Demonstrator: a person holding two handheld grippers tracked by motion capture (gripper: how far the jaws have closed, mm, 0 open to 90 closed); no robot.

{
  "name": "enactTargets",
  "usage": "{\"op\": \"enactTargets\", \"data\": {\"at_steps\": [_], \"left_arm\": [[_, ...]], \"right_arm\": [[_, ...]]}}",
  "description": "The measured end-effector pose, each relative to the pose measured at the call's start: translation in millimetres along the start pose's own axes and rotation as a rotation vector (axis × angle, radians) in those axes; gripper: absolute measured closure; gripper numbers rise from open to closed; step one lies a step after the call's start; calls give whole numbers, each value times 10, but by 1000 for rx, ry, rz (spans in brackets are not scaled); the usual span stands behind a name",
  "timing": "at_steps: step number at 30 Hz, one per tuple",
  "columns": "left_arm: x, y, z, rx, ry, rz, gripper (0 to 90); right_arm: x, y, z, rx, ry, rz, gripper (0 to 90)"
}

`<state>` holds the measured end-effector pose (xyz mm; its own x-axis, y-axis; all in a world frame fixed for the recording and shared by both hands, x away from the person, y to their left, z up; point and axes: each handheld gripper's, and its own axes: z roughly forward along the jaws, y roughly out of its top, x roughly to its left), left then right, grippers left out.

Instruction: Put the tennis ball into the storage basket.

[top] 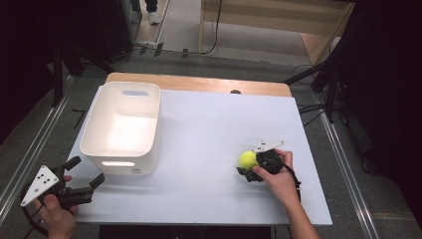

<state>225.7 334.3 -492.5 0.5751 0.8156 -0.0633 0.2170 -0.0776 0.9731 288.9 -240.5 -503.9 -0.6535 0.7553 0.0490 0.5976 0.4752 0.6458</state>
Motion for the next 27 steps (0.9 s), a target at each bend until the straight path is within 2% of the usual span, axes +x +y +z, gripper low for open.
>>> {"op": "enactTargets", "data": {"at_steps": [1, 3, 5, 8, 24, 27], "left_arm": [[0, 0, 0, 0, 0, 0, 0], [0, -1, 1, -1, 0, -1, 0], [1, 0, 0, 0, 0, 0, 0], [1, -1, 1, 0, 0, -1, 0], [3, -1, 1, 1, 0, -1, 0], [3, -1, 1, 0, 0, -2, 0]], "right_arm": [[5, -1, 1, 3, -1, 5, 71], [1, -3, 5, -4, -17, 2, 137], [0, -4, 14, -4, -30, 8, 139], [9, -6, 22, 1, -44, 10, 220], [-7, 51, -36, -8, -23, -4, 233], [-6, 78, -61, -10, -20, 7, 233]]}}
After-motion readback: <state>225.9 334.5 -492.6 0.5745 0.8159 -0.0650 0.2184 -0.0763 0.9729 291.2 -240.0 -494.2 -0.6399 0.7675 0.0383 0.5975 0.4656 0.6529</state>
